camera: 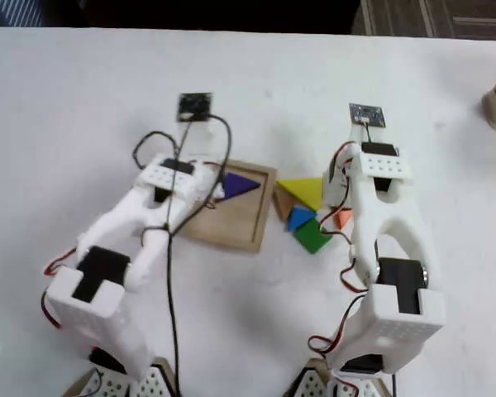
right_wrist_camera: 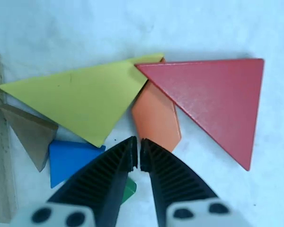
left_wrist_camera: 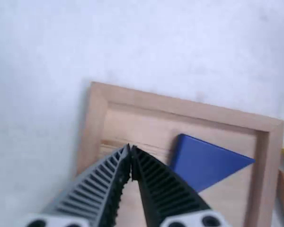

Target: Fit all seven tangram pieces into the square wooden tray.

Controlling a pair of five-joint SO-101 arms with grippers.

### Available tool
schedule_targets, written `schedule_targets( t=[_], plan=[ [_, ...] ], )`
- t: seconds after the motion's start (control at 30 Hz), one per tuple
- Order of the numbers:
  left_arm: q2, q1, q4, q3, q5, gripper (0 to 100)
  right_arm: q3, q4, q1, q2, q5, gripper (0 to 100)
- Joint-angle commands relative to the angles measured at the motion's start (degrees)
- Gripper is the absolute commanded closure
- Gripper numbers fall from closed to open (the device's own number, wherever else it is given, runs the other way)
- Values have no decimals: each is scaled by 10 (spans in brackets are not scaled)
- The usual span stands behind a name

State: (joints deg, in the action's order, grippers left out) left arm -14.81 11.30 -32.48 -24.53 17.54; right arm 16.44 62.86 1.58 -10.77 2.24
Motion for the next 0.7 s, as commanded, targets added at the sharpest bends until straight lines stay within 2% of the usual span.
schedule_targets(
  t=[0.0,0.2,0.37,0.43,0.53,0.67],
  plan=[
    [3,-36,-3,24,7,977,-4,-11,6,15,7,978],
    [107,-30,-10,-17,7,978,-4,-11,6,15,9,978],
    [183,83,58,-135,6,977,-4,-11,4,15,9,978],
    [184,129,91,-156,3,977,-4,-11,2,15,9,978],
    [166,168,93,-148,-38,977,-4,-12,4,15,9,978],
    [73,167,65,-69,-57,977,-4,-15,2,15,9,978]
  ],
)
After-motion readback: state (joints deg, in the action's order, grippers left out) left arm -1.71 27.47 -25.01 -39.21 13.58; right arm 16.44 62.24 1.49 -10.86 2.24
